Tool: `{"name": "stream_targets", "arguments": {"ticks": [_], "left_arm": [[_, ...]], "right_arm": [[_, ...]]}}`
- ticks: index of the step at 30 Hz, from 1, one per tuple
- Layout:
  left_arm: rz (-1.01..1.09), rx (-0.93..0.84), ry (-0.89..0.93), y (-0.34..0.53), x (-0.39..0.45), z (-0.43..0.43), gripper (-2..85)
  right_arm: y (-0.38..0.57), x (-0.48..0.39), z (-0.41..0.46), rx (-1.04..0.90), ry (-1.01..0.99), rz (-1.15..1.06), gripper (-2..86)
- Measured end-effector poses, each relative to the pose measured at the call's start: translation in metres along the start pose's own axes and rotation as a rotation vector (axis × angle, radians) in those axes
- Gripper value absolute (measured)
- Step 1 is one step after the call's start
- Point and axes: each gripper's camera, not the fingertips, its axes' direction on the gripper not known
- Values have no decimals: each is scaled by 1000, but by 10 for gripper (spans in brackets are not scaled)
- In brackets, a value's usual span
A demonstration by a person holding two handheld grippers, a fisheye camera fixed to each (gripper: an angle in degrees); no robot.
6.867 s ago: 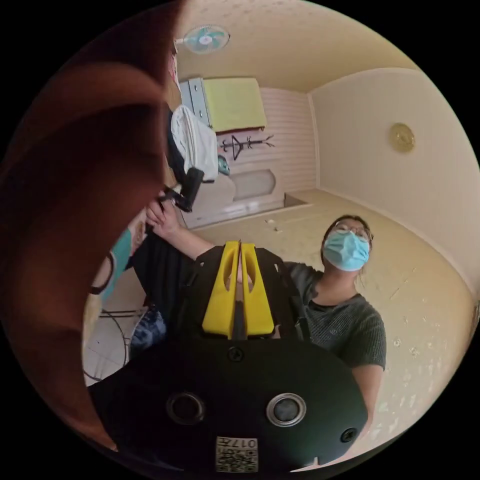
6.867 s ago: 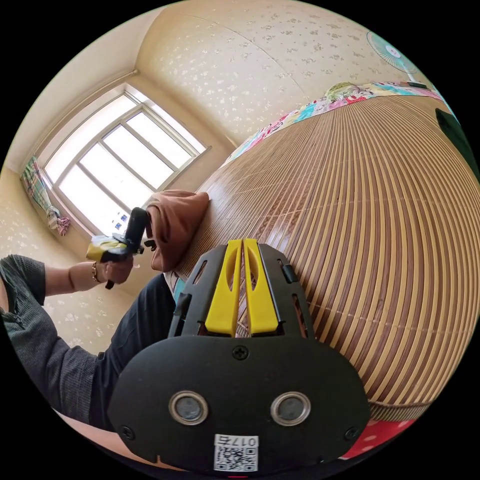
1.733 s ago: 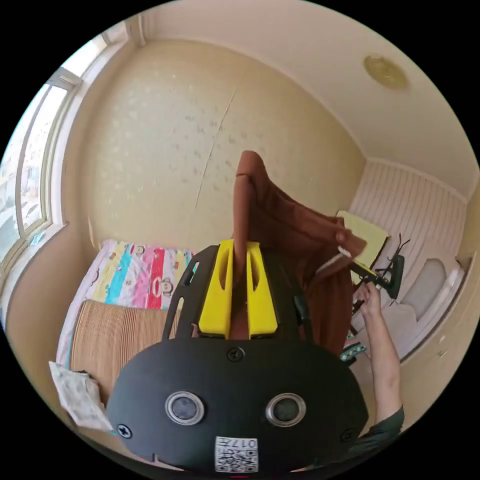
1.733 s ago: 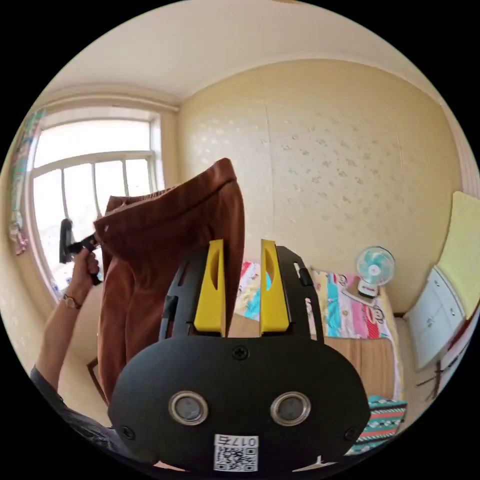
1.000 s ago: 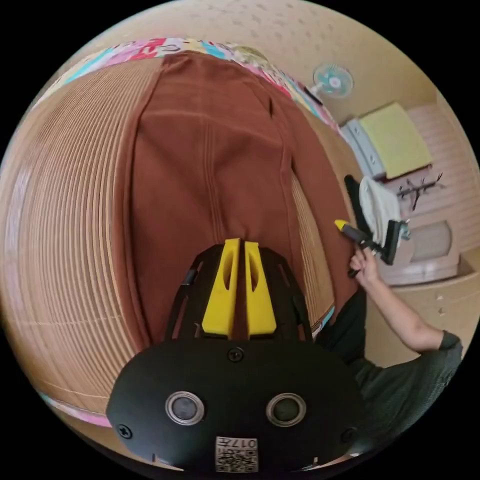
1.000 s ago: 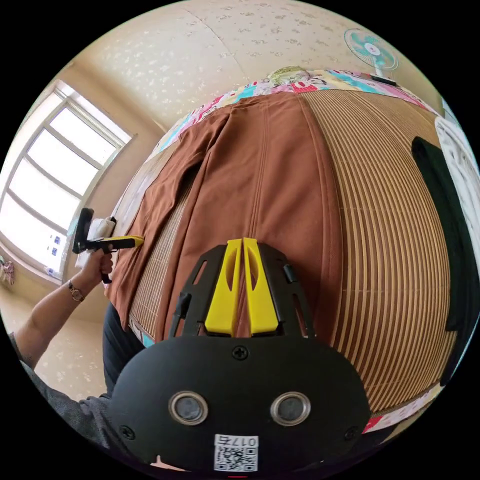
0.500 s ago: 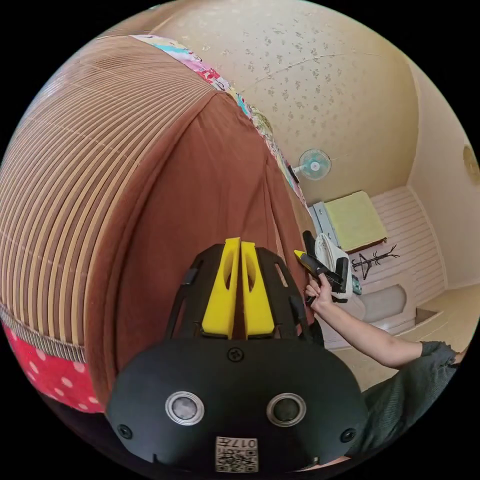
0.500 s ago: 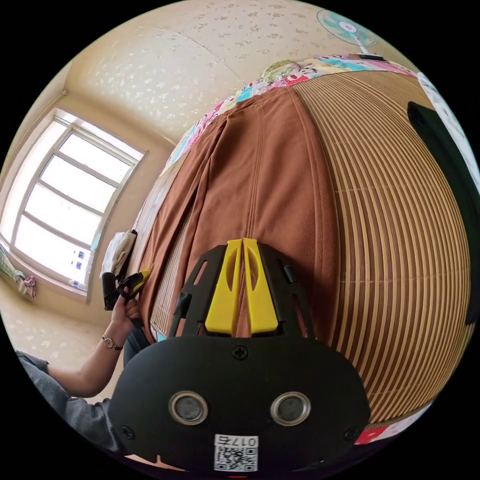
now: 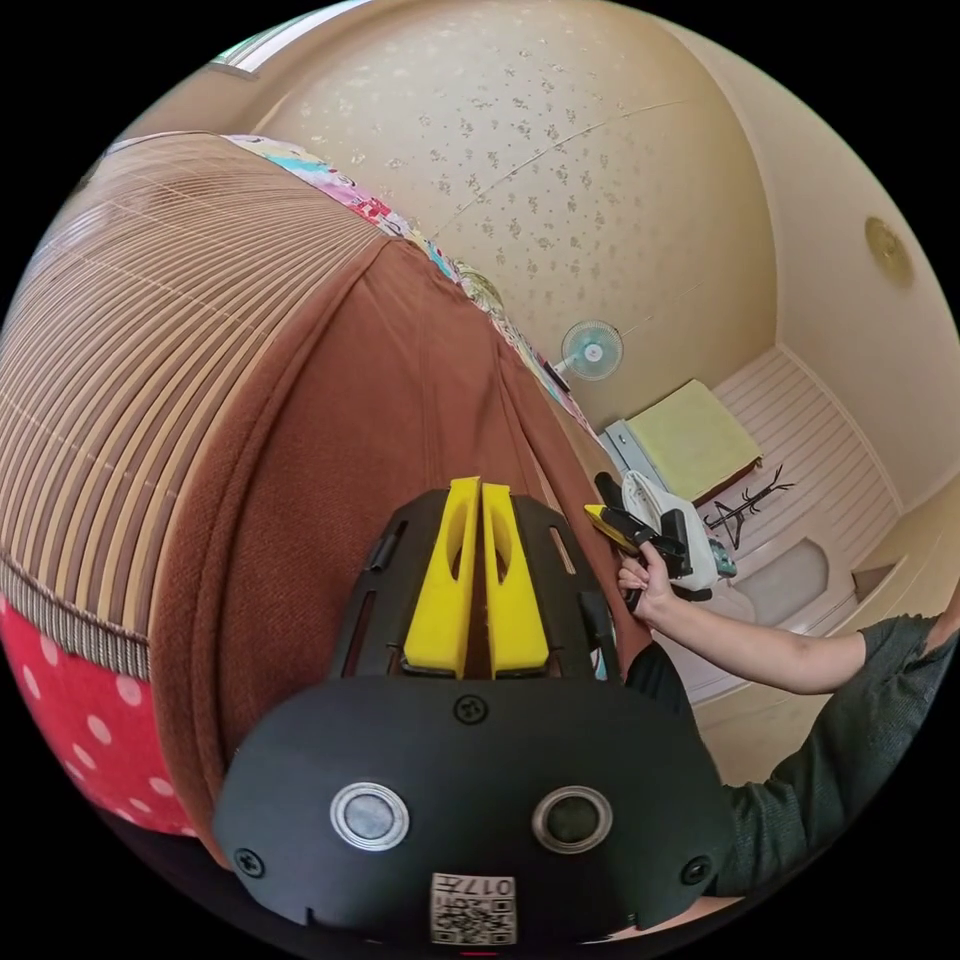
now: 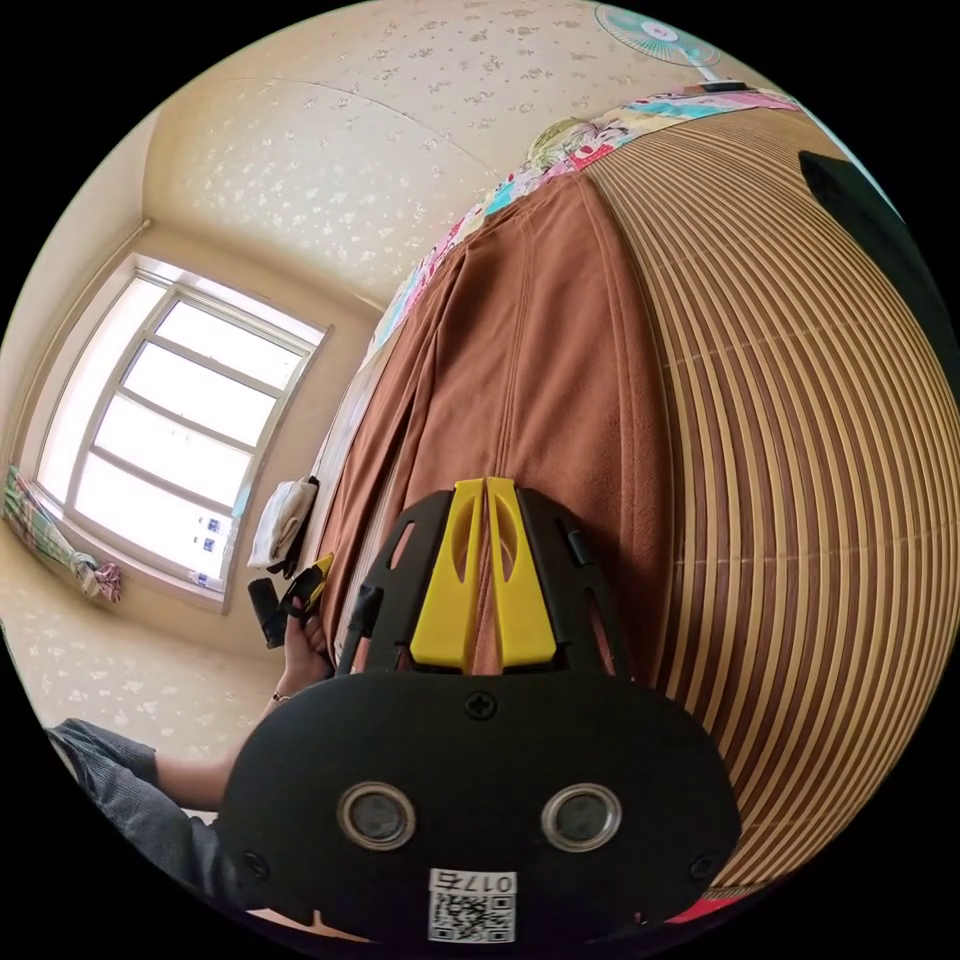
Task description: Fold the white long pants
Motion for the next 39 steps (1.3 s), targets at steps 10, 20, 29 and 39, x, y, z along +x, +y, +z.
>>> {"name": "stream_targets", "arguments": {"ticks": [10, 20, 29, 39], "left_arm": [[-18, -6, 30, 17, 9, -34, -10], [-16, -1, 31, 30, 22, -61, -10], [-9, 0, 73, 39, 29, -78, -10], [-9, -4, 88, 42, 37, -89, -10]], "right_arm": [[12, 9, -23, 1, -25, 6, 5], [24, 10, -41, 2, -38, 11, 5], [34, 13, -55, 16, -82, 55, 5], [38, 4, -57, 9, -75, 57, 5]]}}
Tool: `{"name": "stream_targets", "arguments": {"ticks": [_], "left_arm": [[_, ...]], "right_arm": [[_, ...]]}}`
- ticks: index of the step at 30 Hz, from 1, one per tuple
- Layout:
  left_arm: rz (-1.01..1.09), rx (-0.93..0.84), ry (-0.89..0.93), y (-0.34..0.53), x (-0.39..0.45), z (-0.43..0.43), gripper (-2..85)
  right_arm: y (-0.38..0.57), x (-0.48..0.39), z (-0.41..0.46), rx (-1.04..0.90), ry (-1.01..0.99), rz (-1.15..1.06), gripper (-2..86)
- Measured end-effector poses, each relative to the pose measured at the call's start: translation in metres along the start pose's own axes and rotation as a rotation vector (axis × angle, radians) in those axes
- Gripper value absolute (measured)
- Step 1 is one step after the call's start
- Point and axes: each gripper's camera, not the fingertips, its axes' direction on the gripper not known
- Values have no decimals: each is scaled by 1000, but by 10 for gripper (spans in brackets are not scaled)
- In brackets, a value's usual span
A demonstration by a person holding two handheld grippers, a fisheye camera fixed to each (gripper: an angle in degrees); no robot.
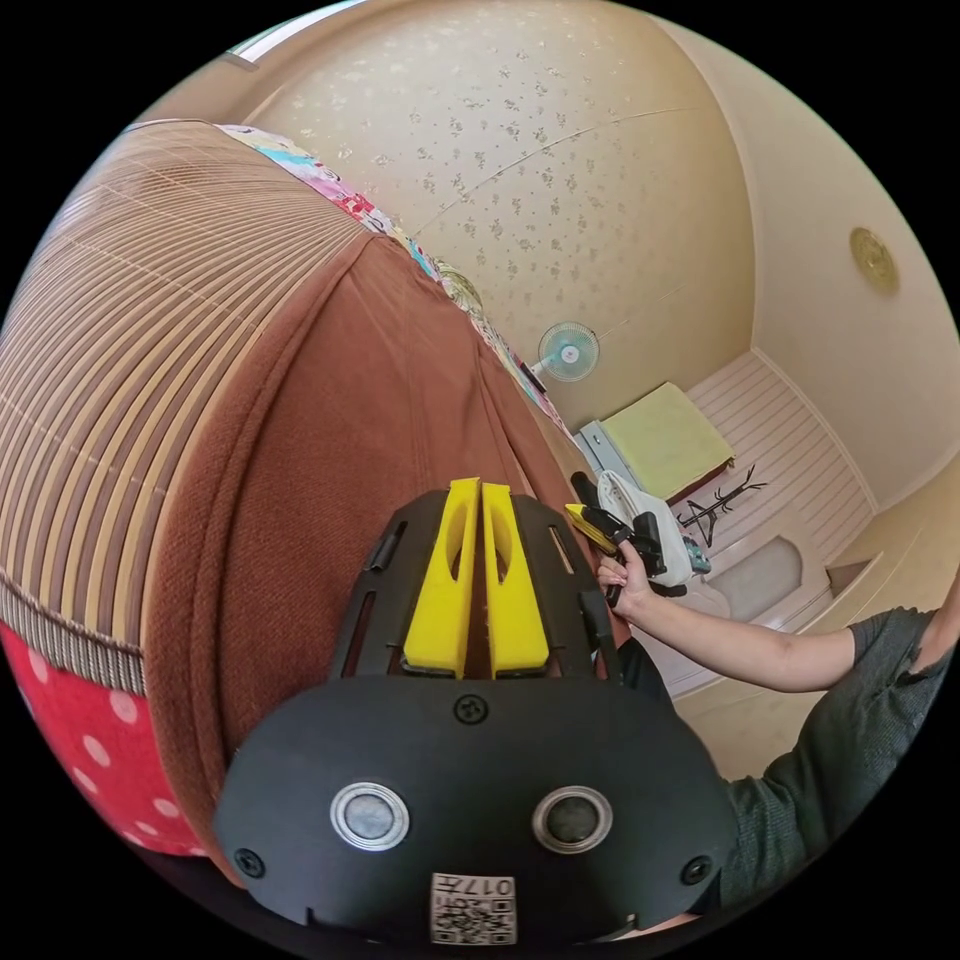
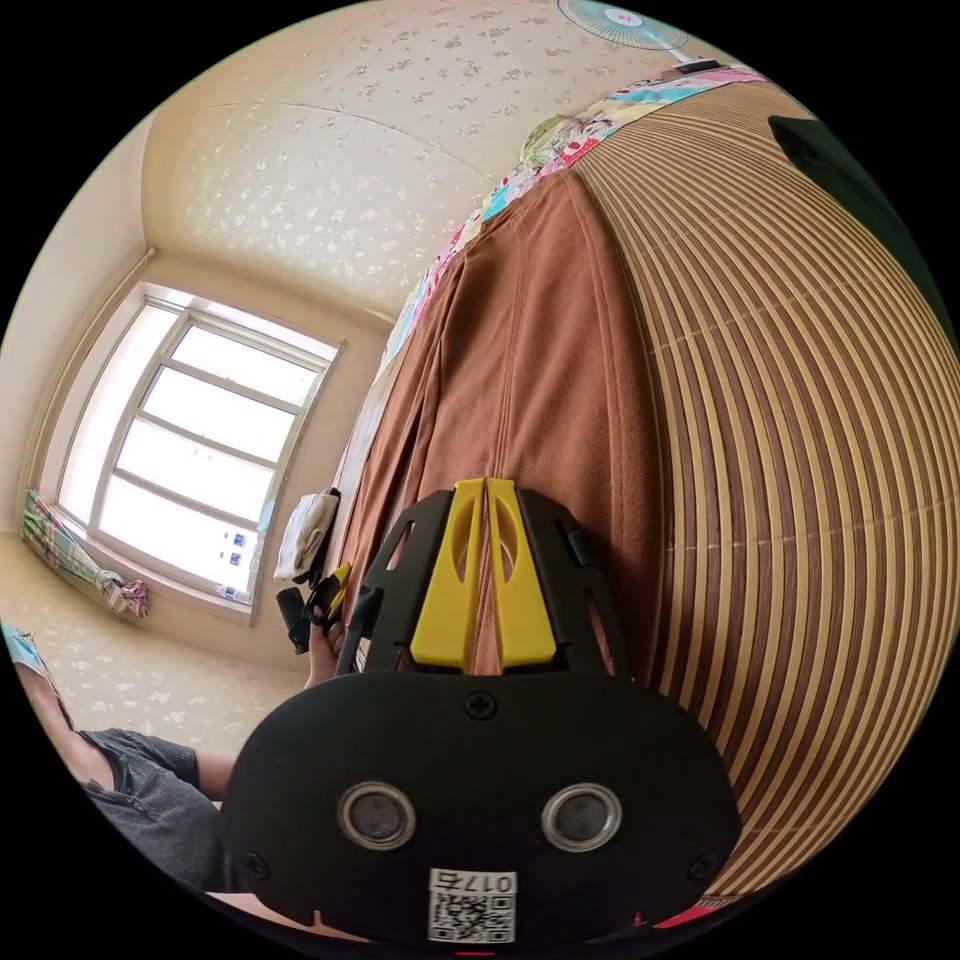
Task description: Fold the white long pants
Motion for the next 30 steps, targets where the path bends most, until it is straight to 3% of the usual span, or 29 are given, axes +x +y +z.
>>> {"name": "stream_targets", "arguments": {"ticks": [30], "left_arm": [[14, -23, 2, -13, 13, 4, -10]], "right_arm": [[-1, -41, 40, -2, -39, 54, 4]]}}
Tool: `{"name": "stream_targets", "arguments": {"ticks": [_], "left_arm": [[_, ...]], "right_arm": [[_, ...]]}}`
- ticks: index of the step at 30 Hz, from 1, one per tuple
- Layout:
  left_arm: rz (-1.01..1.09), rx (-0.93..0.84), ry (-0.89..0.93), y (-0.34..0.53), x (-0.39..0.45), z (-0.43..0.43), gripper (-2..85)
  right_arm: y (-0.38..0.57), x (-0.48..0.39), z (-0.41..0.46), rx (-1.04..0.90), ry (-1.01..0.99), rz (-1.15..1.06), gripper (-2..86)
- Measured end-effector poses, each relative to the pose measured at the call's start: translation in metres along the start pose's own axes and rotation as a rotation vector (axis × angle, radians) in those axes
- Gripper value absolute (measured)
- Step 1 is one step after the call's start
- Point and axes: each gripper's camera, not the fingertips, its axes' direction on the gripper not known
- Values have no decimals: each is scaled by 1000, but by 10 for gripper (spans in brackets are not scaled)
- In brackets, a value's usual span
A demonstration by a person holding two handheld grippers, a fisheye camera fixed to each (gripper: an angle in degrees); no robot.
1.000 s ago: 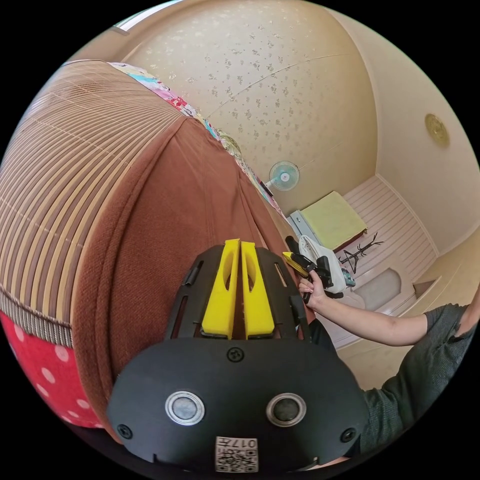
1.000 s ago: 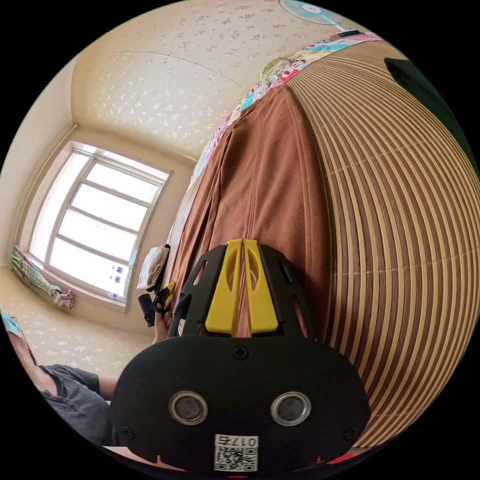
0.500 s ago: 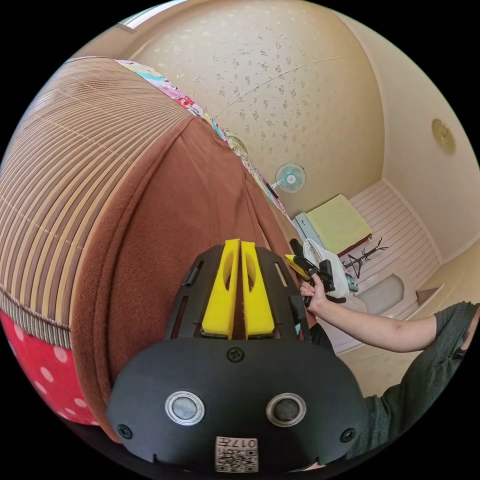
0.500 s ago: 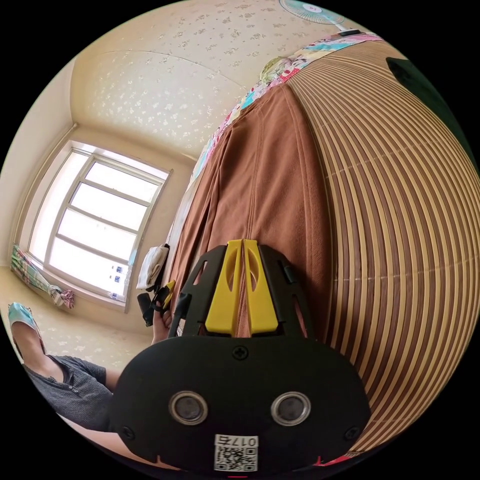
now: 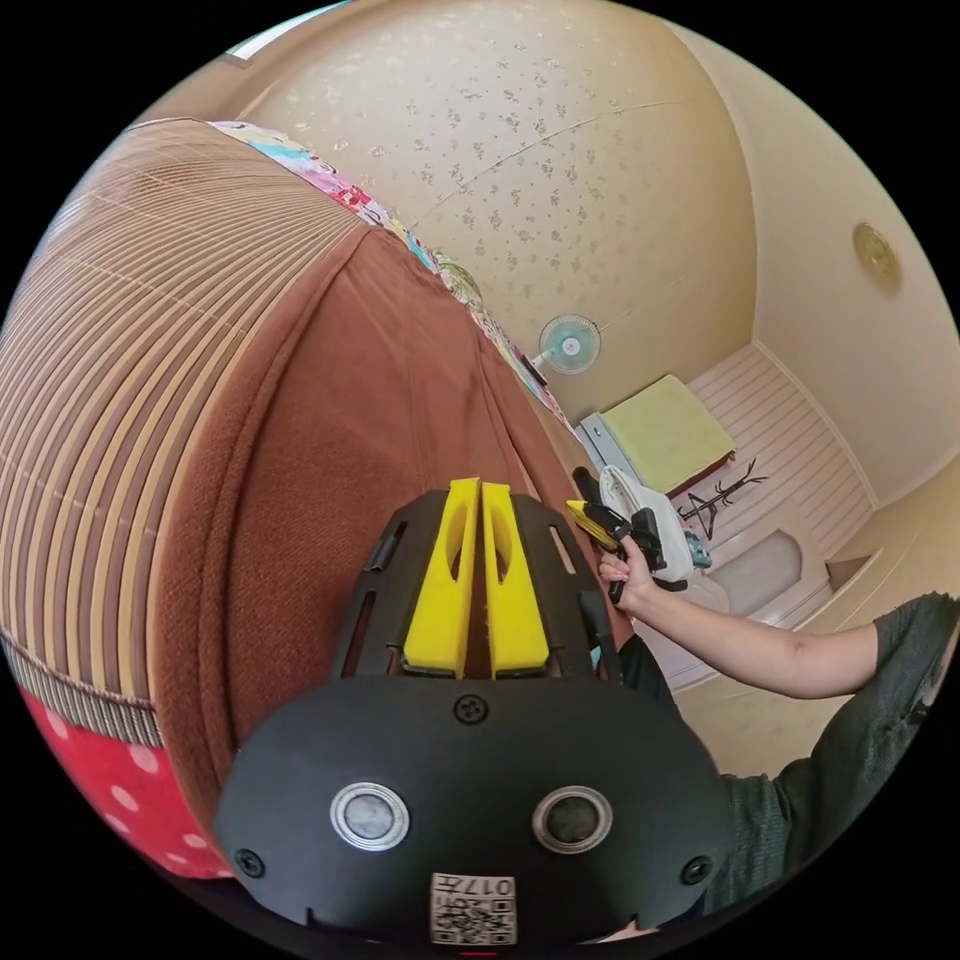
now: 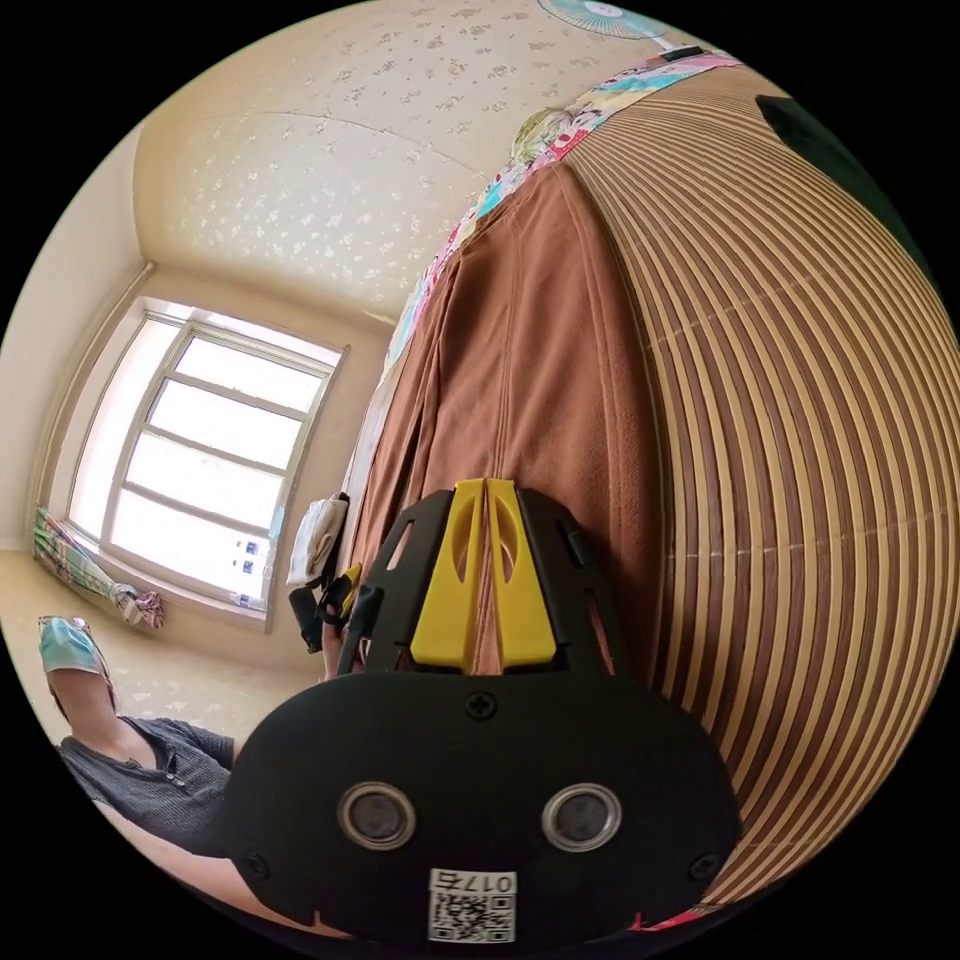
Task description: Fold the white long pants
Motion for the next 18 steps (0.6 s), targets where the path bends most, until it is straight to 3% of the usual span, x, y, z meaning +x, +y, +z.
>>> {"name": "stream_targets", "arguments": {"ticks": [4, 7, 11, 16, 18], "left_arm": [[34, 21, -61, 1, 10, 2, -10], [38, 23, -69, 0, 12, 3, -10], [22, 22, -42, -2, 8, 3, -10], [16, 19, -33, -6, 5, 5, -10], [18, 20, -40, -8, 5, 6, -10]], "right_arm": [[22, -59, 18, 12, 290, -94, 5], [71, -135, 82, -205, 433, -397, 7], [140, -193, 104, -187, 670, -599, 11], [124, -178, 31, -75, 795, -441, 39], [114, -155, -22, -21, 777, -336, 121]]}}
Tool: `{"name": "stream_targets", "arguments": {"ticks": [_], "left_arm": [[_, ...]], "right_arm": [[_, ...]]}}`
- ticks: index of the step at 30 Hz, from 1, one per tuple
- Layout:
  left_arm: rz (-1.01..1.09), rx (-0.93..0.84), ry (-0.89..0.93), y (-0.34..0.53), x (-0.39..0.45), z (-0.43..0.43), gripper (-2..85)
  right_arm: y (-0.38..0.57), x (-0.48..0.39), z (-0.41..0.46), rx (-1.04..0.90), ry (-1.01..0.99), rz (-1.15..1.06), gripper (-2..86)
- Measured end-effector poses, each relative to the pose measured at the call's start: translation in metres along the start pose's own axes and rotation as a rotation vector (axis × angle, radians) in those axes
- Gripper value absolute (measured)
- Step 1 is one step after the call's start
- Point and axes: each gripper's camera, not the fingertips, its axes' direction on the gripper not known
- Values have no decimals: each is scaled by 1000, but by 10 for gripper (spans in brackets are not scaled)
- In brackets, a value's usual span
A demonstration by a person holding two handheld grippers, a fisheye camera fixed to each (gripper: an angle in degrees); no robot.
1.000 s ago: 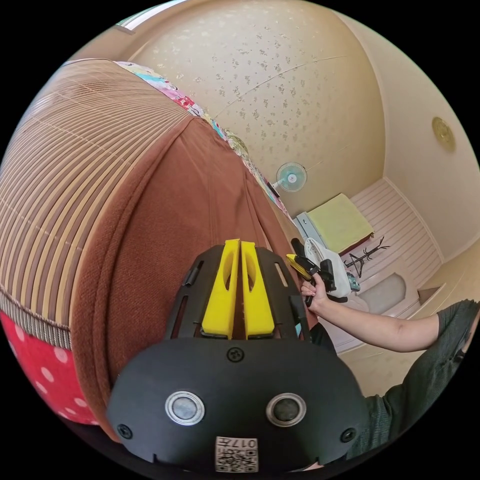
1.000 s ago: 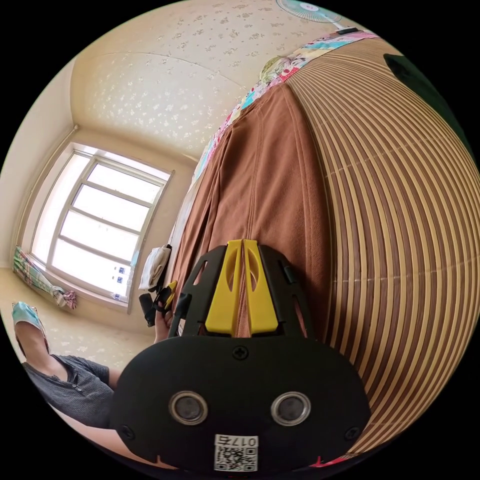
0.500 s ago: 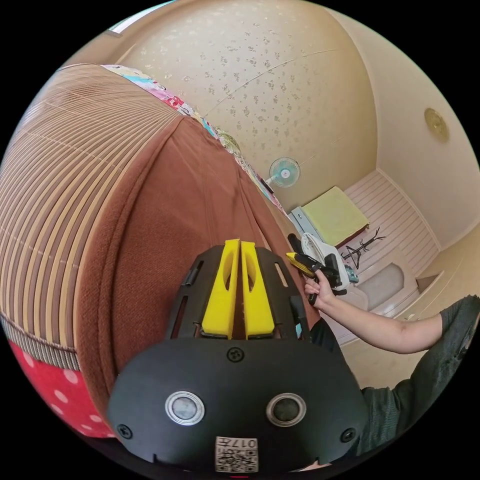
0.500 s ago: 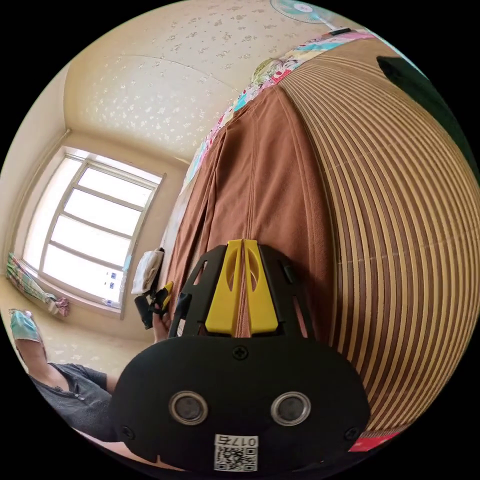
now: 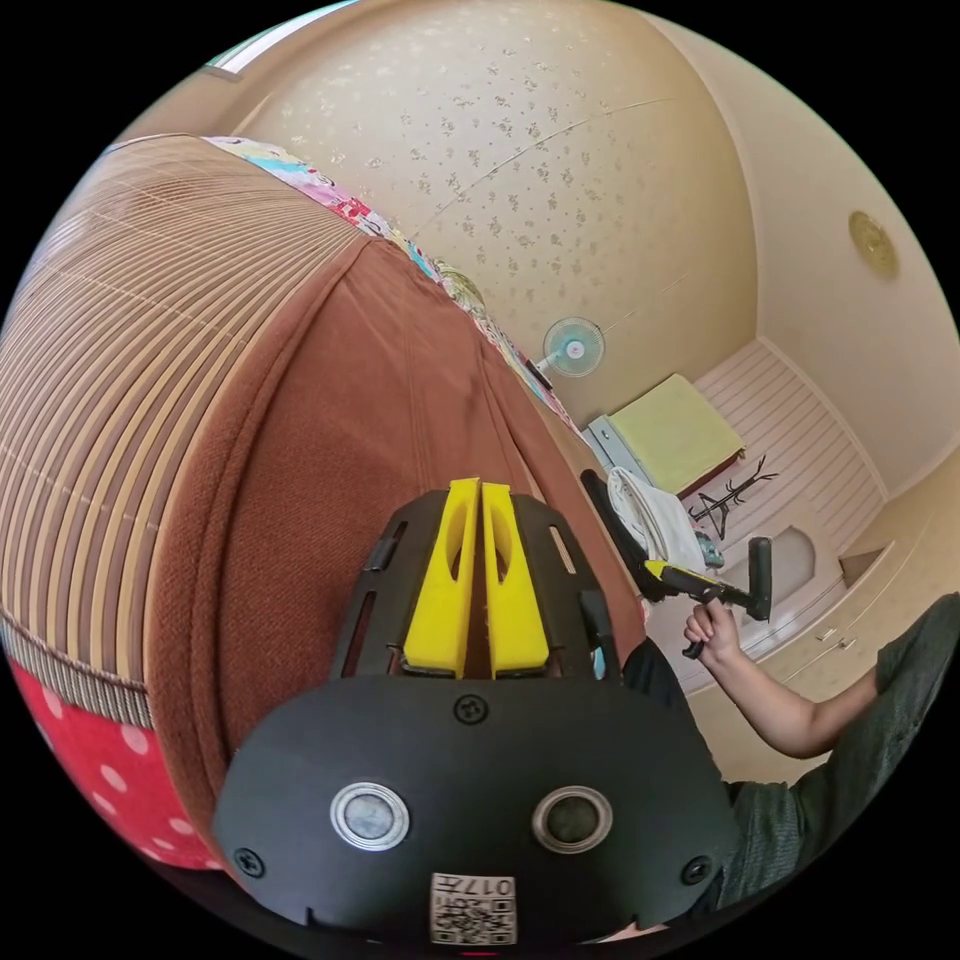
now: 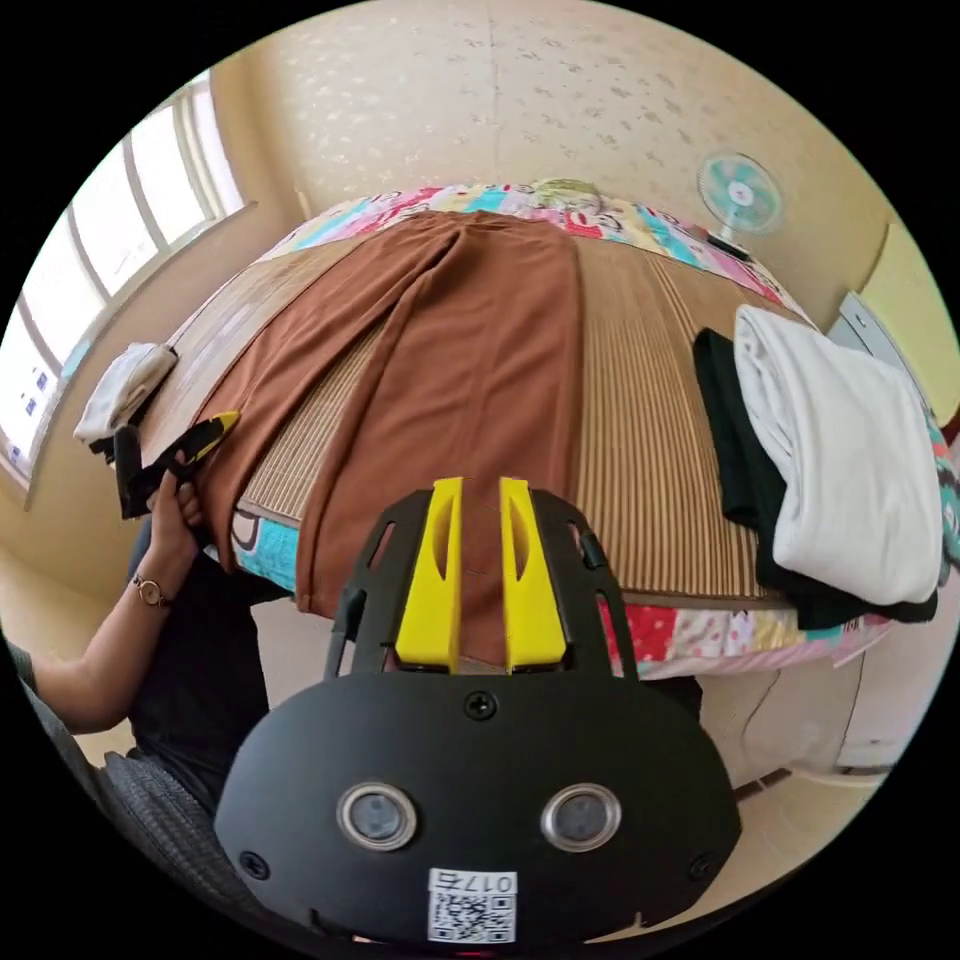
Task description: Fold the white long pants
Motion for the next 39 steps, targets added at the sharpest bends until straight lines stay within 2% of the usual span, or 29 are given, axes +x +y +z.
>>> {"name": "stream_targets", "arguments": {"ticks": [3, 7, 11, 13, 16, 17, 19, 21, 24, 26, 30, 33, 39], "left_arm": [[1, 1, -8, -2, 0, 1, -10], [0, 1, -11, -6, -2, 3, -10], [-15, 0, 3, -10, -7, 3, -10], [-29, -3, 17, -12, -10, 4, -10], [-53, -10, 41, -16, -16, 4, -10], [-60, -12, 44, -18, -17, 4, -10], [-64, -14, 49, -19, -19, 5, -10], [-68, -15, 63, -19, -21, 5, -10], [-73, -21, 86, -21, -25, 7, -10], [-77, -25, 89, -23, -26, 8, -10], [-81, -28, 99, -24, -28, 9, -10], [-75, -27, 104, -24, -28, 11, -10], [-72, -28, 106, -23, -26, 14, -10]], "right_arm": [[17, 56, -6, -64, -80, 136, 165], [47, 83, 24, -205, -138, 197, 165], [50, 76, 26, -228, -34, 127, 88], [46, 75, 23, -258, -41, 87, 43], [46, 82, 9, -253, -81, 82, 20], [45, 89, -5, -213, -117, 105, 16], [43, 103, -39, -66, -320, 136, 13], [43, 122, -95, 278, -626, 108, 13], [43, 137, -126, 461, -648, 103, 19], [40, 144, -116, 391, -572, 145, 30], [49, 155, -46, 30, -440, 269, 103], [71, 158, 1, -113, -355, 297, 121], [106, 178, 23, -41, -413, 366, 99]]}}
